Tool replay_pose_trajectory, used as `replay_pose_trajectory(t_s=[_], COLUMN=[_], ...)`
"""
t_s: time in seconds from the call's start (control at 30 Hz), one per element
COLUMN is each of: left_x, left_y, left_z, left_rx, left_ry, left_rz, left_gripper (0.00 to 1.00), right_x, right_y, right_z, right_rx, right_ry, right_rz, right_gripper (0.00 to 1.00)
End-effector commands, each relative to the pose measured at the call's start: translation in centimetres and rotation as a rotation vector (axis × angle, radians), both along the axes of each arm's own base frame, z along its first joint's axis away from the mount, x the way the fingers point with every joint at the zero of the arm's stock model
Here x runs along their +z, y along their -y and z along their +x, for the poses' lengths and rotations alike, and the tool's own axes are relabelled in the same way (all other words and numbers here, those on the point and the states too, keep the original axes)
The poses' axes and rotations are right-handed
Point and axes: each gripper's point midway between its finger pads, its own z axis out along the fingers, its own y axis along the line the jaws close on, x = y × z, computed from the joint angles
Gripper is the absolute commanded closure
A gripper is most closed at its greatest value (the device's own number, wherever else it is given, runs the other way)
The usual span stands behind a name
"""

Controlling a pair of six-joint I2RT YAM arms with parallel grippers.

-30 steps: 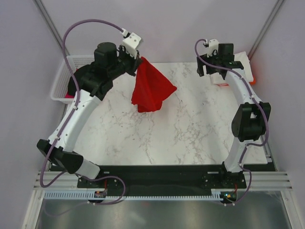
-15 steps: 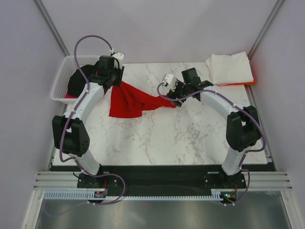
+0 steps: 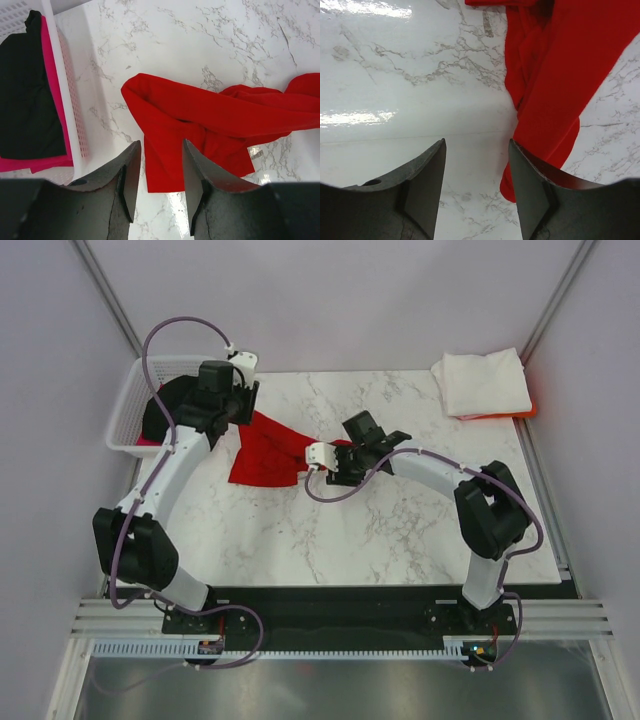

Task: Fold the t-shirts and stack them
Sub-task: Move the tshirt to the center of the board

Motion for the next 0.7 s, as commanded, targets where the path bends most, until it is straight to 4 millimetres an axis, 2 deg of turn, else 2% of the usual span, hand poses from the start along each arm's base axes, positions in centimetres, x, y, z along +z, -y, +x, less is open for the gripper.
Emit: replay_pose_trajectory(t_s=[0.0,0.07,0.1,0.2,0.47,0.57,0.6,0.67], left_x=[1.1,1.1,1.1,0.6,-0.2,-0.7,-0.8,-0.9], left_y=[0.1,0.1,0.2,0.3,0.3,0.5,0.6,0.7], left_z=[-0.7,-0.9,-1.1,-1.5,-1.6,-1.6,-1.6,-1.5], left_rx=[-0.023,-0.026,-0.03,-0.036,-0.038,-0.044,-0.043,-0.047], left_ry=[0.029,0.026,0.024,0.014,-0.003,-0.014,-0.016,-0.018], left_rz=[-0.001,-0.01,-0.011,-0.014,-0.019,-0.027,-0.028,-0.033], left_gripper=[0.54,0.54,0.54,0.54,0.54,0.54,0.54,0.54], right_x=[-1.0,-1.9,-3.1,-3.7,-3.5,-4.0,-4.8,-5.1], right_y=[-1.5,-1.9,-1.8,-2.3,-2.8,-2.4,-2.4,-2.1], right_z=[0.7,2.1,2.5,3.7,7.0,7.9,7.8,8.3], right_rx=[0.07,0.04,0.034,0.024,-0.059,-0.091,-0.096,-0.121], right_ry=[0.029,0.039,0.029,0.056,0.181,0.19,0.178,0.157], right_rz=[-0.004,-0.021,-0.038,-0.046,-0.01,-0.014,-0.025,-0.036], right_gripper=[0.39,0.39,0.41,0.43,0.47,0.53,0.59,0.7])
